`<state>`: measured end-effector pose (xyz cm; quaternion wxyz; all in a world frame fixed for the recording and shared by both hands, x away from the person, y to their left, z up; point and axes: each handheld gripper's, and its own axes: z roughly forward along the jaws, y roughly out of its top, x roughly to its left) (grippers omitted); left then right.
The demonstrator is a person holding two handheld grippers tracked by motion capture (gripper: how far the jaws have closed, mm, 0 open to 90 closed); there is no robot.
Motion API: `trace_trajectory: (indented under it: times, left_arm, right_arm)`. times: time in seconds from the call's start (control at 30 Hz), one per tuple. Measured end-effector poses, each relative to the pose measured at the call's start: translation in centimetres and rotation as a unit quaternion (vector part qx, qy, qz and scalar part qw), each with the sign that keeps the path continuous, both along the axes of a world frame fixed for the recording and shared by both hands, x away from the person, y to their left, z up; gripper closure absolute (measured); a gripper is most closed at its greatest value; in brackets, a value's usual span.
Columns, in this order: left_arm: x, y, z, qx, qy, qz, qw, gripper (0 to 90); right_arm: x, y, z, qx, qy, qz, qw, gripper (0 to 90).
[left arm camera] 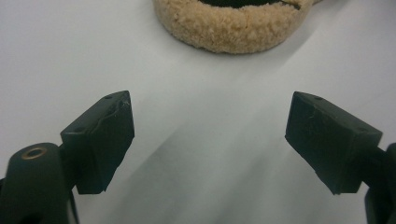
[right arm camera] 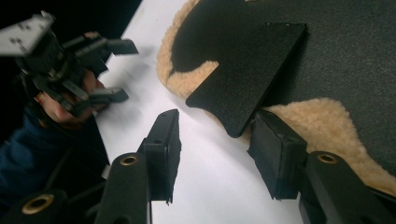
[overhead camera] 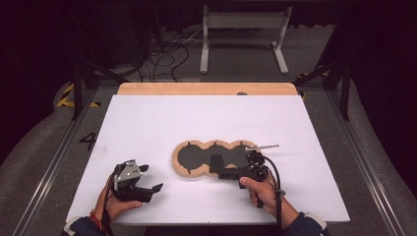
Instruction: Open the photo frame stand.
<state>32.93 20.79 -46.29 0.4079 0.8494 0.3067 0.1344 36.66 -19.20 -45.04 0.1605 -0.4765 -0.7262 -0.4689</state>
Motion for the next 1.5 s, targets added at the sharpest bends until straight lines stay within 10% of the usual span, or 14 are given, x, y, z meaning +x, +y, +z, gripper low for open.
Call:
trace_trajectory:
  times: [0.2,0.9,1.5]
  left_arm:
    - [1.6,-1.0,0.1,-0.019,0.013,-0.002,0.9997,15.8]
    - [6.8,-2.7,0.2,-0.051,0.057,-0.016,0.9969,14.2]
    - [9.0,-3.9,-0.5,-0.081,0.109,-0.025,0.9904,10.7]
  right_arm:
    - [0.5,-0.5,-0.5,0.037,0.05,-0.035,0.9975,61.8]
    - [2.3,0.5,-1.3,0.074,0.079,-0.055,0.9926,61.3]
    - [2.0,1.0,-1.2,0.043,0.006,-0.024,0.9988,67.5]
